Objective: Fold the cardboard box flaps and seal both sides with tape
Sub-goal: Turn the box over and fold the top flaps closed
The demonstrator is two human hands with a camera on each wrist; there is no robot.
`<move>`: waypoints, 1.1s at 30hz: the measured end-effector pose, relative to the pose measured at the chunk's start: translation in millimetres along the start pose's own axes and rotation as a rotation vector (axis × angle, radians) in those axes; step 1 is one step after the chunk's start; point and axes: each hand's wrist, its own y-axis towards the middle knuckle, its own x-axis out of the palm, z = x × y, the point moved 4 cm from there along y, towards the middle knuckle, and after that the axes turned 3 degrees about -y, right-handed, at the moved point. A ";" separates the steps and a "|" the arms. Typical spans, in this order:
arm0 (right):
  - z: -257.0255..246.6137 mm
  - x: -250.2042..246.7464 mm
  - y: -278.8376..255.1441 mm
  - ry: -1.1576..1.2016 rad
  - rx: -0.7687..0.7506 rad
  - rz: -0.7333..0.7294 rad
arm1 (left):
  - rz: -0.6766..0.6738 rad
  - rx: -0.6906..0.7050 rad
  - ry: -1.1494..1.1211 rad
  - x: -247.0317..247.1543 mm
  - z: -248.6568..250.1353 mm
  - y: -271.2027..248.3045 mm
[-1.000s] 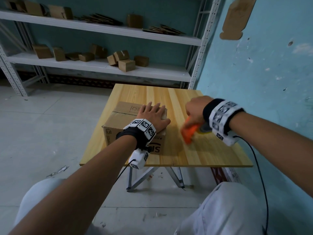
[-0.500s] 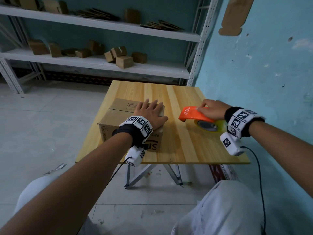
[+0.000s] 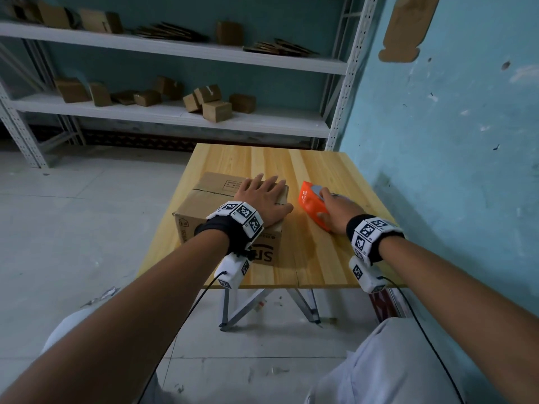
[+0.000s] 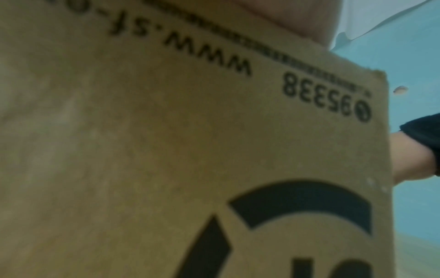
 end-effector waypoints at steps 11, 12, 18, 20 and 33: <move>-34.8 -15.5 4.8 0.576 -0.203 0.294 | -0.073 0.247 0.277 -7.6 1.2 3.1; -40.3 -15.3 6.8 0.630 -0.254 0.284 | -0.070 0.251 0.259 -6.9 0.5 4.9; -45.1 -4.3 19.5 0.773 -0.224 0.284 | 0.029 0.105 -0.258 -14.6 -5.8 13.2; -44.2 -3.1 21.3 0.778 -0.221 0.326 | 0.046 0.113 -0.272 -13.7 -12.0 18.0; -48.4 -15.6 14.7 0.497 -0.166 0.470 | 0.460 0.088 -0.205 -31.4 -52.1 18.7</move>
